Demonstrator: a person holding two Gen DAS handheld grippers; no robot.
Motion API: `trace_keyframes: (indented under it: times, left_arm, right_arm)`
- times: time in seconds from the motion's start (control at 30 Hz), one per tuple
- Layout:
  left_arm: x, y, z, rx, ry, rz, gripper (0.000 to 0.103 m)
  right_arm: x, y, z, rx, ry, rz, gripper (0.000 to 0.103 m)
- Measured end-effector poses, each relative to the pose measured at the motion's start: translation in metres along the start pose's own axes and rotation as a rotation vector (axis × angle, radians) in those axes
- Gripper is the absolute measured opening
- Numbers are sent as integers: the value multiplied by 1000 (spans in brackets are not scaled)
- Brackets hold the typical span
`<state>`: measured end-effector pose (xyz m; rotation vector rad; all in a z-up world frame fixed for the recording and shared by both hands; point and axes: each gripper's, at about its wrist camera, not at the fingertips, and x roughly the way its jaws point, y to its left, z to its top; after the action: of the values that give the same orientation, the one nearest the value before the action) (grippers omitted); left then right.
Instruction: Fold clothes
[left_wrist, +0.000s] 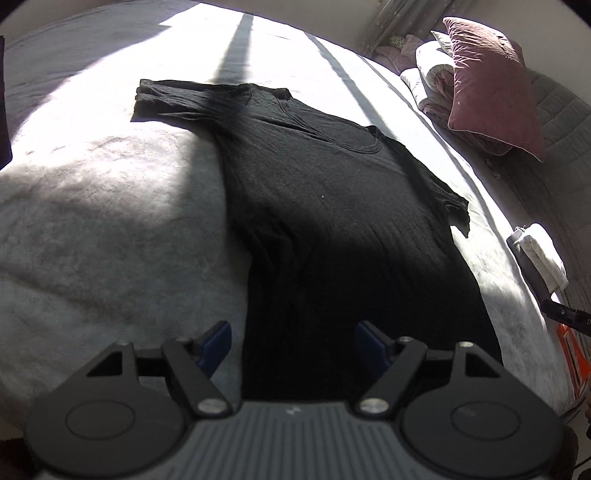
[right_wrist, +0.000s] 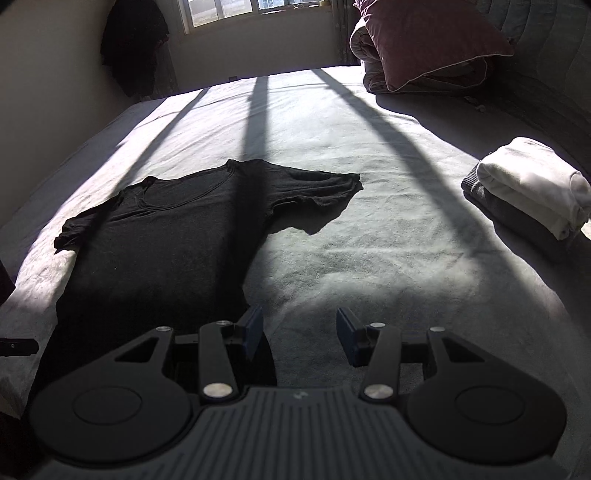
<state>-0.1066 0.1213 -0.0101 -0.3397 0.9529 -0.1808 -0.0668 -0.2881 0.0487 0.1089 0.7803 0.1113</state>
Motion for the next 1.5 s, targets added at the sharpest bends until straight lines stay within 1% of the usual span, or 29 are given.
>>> trace_keyframes:
  times: [0.1,0.2,0.37,0.43,0.53,0.57,0.63,0.67,0.7,0.73,0.77,0.8,0.83,0.9,0.97,1.03,1.07,1.1,1.17,1.3,1.4,1.5]
  left_arm:
    - [-9,4,-18,19,-4,4,78]
    - [-19,10,-38,20,-18,16,78]
    - [-30,21,-62,-9,-38,15,78]
    - [-30,24,-70,-23,-39,8,77]
    - [-30,24,-80,-25,-56,15,73]
    - [-30,24,-83,-23,-66,20,70]
    - [-30,22,-88,-17,-83,40,56]
    - [-30,22,-89,-14,-87,51,40]
    - [-31,22,-91,-16,-89,53,17]
    - [-33,24,-92,-27,-86,41,4]
    - [-35,26,-93,-46,-86,17,2]
    - [-40,29,-94,-71,-97,-6,2]
    - [-47,29,-96,-82,-116,-9,2]
    - [-61,31,-97,-104,-148,-22,2]
    - [-78,35,-99,-136,-180,-54,1]
    - [-90,37,-101,-137,-195,-66,1]
    - [-97,37,-101,-134,-201,-70,1]
    - [-102,36,-102,-128,-203,-71,1]
    - [-107,35,-104,-98,-185,-57,1]
    - [-94,34,-112,-47,-93,-24,2]
    - [-72,35,-118,-12,-35,59,2]
    - [-60,37,-122,14,0,96,2]
  right_arm:
    - [-13,7,-21,-26,3,-3,49]
    - [-23,14,-46,-32,13,13,49]
    - [-33,33,-80,-22,15,81,49]
    - [-33,43,-90,-47,15,94,49]
    - [-31,56,-103,-99,30,90,49]
    - [-30,58,-107,-114,35,88,49]
    - [-26,64,-116,-137,43,79,49]
    - [-23,65,-118,-140,42,73,46]
    - [-20,64,-122,-139,42,66,43]
    - [-17,63,-125,-135,47,62,32]
    - [-14,62,-128,-130,55,55,18]
    - [-12,61,-130,-127,58,47,11]
    - [-12,60,-132,-127,54,40,7]
    - [-21,57,-134,-127,30,28,6]
    - [-34,53,-132,-127,-4,18,5]
    - [-49,47,-129,-128,-41,12,5]
    - [-57,45,-128,-130,-58,11,0]
    - [-63,42,-127,-132,-71,9,0]
    - [-75,37,-126,-137,-90,12,0]
    - [-84,28,-129,-135,-85,34,0]
    - [-77,27,-133,-137,-57,42,0]
    - [-70,30,-138,-166,-22,44,0]
